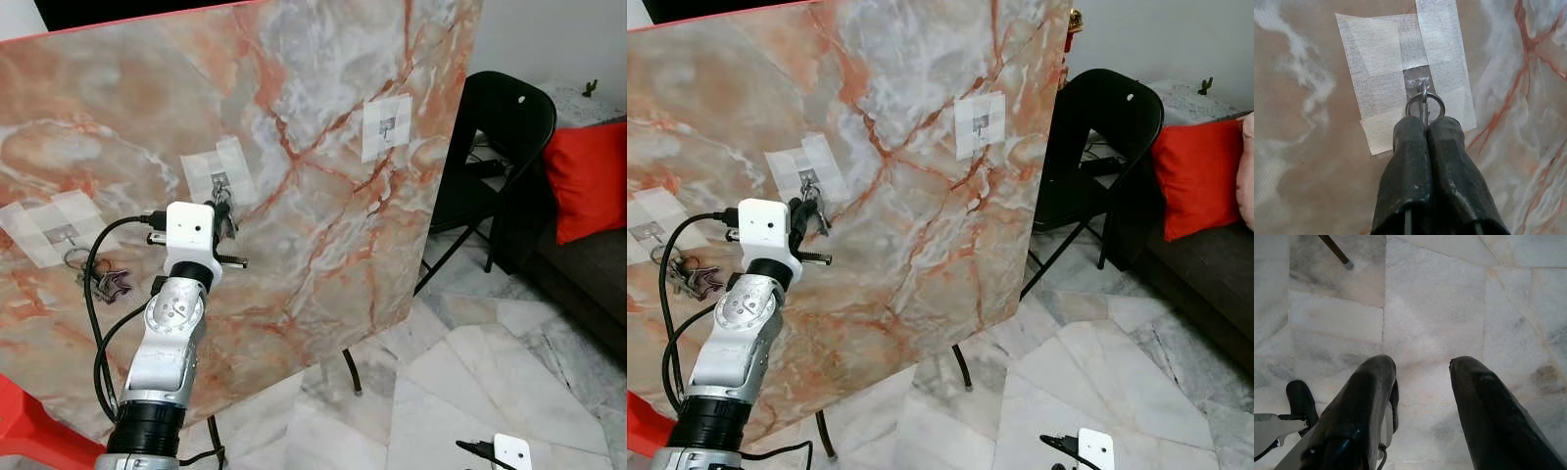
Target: Hang keys on a hook
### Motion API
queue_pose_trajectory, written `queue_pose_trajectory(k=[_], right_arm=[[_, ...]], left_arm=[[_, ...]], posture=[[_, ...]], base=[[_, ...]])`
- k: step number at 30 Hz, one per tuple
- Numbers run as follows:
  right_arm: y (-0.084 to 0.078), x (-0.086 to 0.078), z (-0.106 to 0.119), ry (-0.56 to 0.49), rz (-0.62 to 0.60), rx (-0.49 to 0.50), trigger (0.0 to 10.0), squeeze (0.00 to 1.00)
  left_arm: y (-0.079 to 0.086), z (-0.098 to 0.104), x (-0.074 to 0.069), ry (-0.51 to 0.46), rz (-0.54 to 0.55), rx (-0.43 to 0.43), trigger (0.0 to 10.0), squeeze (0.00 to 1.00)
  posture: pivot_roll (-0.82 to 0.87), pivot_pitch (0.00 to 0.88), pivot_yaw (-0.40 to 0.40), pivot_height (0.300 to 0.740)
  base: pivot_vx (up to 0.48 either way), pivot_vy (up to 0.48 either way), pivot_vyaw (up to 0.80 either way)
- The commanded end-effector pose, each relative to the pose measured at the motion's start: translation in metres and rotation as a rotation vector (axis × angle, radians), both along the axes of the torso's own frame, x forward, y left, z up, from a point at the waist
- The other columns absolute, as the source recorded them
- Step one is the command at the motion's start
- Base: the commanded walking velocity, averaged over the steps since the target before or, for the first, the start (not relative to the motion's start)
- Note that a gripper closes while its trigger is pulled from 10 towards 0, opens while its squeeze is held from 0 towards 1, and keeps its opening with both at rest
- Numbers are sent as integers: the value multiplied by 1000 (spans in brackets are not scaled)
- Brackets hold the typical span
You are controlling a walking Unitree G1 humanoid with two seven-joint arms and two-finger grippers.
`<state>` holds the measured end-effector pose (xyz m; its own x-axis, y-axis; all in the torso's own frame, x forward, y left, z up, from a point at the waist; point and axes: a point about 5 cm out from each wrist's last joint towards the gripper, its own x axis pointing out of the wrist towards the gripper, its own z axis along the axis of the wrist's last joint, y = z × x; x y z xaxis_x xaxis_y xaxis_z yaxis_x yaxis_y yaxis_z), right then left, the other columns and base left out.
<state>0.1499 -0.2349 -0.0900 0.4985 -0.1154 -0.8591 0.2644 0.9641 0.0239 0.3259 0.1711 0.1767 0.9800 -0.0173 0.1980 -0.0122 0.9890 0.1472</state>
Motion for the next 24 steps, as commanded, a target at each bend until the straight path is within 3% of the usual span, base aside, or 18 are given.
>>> queue_pose_trajectory(k=[1,24], right_arm=[[2,2,0,-5,-1,1,10000,0],[2,2,0,-4,-1,1,10000,0]], left_arm=[[-3,2,3,2,-6,3,10000,0],[-10,-4,6,36,-51,60,10000,0]], posture=[[37,0,24,740],[35,0,25,740]], base=[[0,0,0],[0,0,0]])
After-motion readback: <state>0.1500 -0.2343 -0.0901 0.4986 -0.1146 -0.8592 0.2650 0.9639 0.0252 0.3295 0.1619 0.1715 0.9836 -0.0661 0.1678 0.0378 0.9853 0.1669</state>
